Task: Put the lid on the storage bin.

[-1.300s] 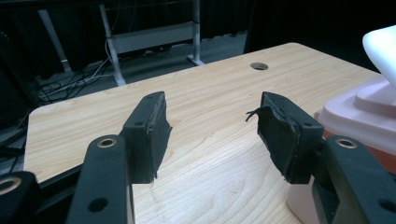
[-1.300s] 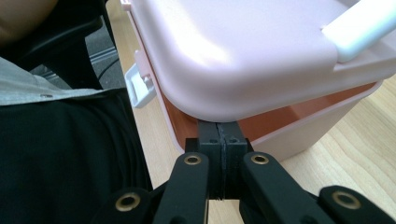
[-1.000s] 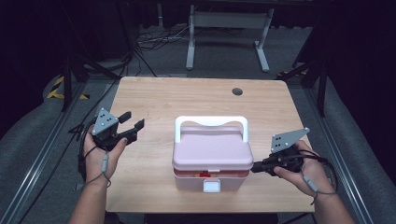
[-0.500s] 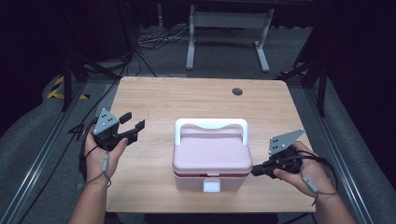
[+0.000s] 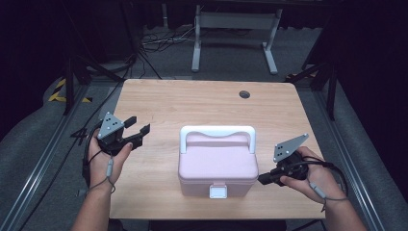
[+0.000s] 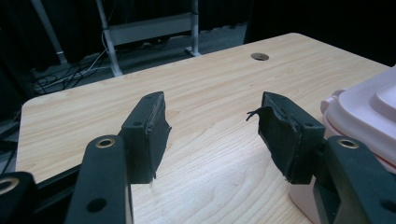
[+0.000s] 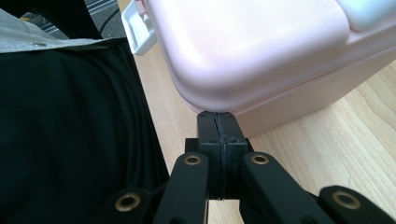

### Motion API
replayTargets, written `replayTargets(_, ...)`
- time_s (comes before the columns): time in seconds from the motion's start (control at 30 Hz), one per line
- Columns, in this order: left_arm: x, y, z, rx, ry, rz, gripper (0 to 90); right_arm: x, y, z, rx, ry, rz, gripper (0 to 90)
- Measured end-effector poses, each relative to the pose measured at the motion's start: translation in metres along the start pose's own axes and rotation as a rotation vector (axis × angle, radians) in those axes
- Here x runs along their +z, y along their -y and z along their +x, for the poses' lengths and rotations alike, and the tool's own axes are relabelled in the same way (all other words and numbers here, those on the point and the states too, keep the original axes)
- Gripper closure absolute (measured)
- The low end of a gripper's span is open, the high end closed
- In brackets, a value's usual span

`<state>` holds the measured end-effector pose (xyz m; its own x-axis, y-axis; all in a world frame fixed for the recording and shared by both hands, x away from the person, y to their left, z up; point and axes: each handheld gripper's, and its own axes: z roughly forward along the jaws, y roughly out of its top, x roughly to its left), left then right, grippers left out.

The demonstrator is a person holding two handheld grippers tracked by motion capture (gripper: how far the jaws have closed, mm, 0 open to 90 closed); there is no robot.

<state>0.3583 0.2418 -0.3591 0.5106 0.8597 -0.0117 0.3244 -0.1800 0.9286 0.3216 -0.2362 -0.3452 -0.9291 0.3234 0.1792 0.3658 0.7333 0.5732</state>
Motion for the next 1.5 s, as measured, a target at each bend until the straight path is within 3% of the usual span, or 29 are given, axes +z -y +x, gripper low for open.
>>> replayTargets(0.3, 0.0, 0.0, -0.001, -0.001, 0.001, 0.004, 42.4, 0.0, 0.001, -0.001, 0.003, -0.003, 0.015, 90.0)
replayTargets(0.6, 0.0, 0.001, -0.002, -0.003, 0.0, -0.001, 42.2, -0.011, 0.001, 0.001, 0.001, -0.014, -0.044, 90.0)
replayTargets(0.77, 0.001, 0.002, -0.007, 0.004, 0.006, -0.002, 40.9, -0.021, -0.002, 0.0, -0.009, -0.007, -0.126, 83.3)
replayTargets(0.83, 0.0, 0.004, -0.008, 0.005, 0.004, 0.002, 40.6, -0.027, -0.004, -0.001, -0.009, 0.006, -0.183, 76.4)
replayTargets(1.03, -0.007, 0.009, -0.008, 0.001, -0.023, 0.004, 40.5, -0.038, -0.009, -0.008, -0.014, 0.041, -0.303, 67.5)
replayTargets(1.23, -0.015, 0.016, -0.008, -0.003, -0.04, 0.008, 40.1, -0.047, -0.013, -0.019, 0.003, 0.055, -0.388, 60.9)
replayTargets(1.33, -0.016, 0.017, -0.007, -0.005, -0.043, 0.007, 40.0, -0.049, -0.014, -0.023, 0.012, 0.069, -0.406, 60.2)
replayTargets(1.5, -0.016, 0.018, -0.008, -0.012, -0.048, 0.0, 40.0, -0.054, -0.014, -0.033, 0.032, 0.126, -0.454, 58.7)
